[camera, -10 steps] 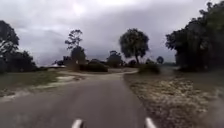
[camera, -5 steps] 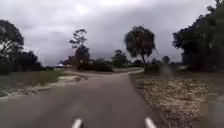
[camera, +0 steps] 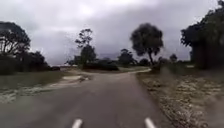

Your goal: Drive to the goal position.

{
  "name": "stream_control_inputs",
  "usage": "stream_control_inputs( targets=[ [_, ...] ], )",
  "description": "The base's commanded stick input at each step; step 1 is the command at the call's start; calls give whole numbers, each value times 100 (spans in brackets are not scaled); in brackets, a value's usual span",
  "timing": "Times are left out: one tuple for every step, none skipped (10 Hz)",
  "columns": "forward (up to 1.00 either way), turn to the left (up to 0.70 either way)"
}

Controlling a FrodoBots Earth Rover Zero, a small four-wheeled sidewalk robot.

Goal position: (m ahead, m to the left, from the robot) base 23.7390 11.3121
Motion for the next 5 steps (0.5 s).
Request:
stream_control_inputs(
  targets=[
    [84,3],
    [84,3],
    [84,3],
    [84,3],
    [84,3]
  ],
)
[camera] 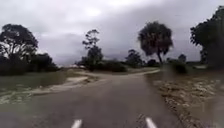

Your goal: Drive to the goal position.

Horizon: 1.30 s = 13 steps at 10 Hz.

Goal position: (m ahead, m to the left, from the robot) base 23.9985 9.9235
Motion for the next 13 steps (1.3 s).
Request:
stream_control_inputs(
  targets=[
    [84,3],
    [84,3],
    [84,3],
    [84,3],
    [84,3],
    [84,3],
    [84,3],
    [84,3],
    [84,3],
    [84,3],
    [84,3],
    [84,3],
    [84,3]
  ],
)
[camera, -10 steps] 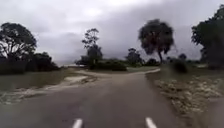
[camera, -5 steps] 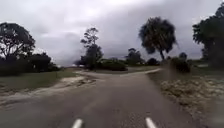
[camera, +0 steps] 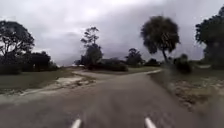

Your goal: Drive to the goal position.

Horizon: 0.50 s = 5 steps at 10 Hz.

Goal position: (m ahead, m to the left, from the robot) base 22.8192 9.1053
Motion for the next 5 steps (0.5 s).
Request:
stream_control_inputs(
  targets=[
    [84,3],
    [84,3],
    [84,3],
    [84,3],
    [84,3]
  ],
)
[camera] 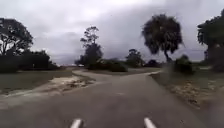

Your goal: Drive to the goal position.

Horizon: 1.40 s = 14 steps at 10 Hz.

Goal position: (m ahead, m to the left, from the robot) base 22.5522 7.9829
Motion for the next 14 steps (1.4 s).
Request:
stream_control_inputs(
  targets=[
    [84,3],
    [84,3],
    [84,3],
    [84,3],
    [84,3],
    [84,3],
    [84,3],
    [84,3],
    [84,3],
    [84,3],
    [84,3],
    [84,3],
    [84,3],
    [84,3]
  ],
)
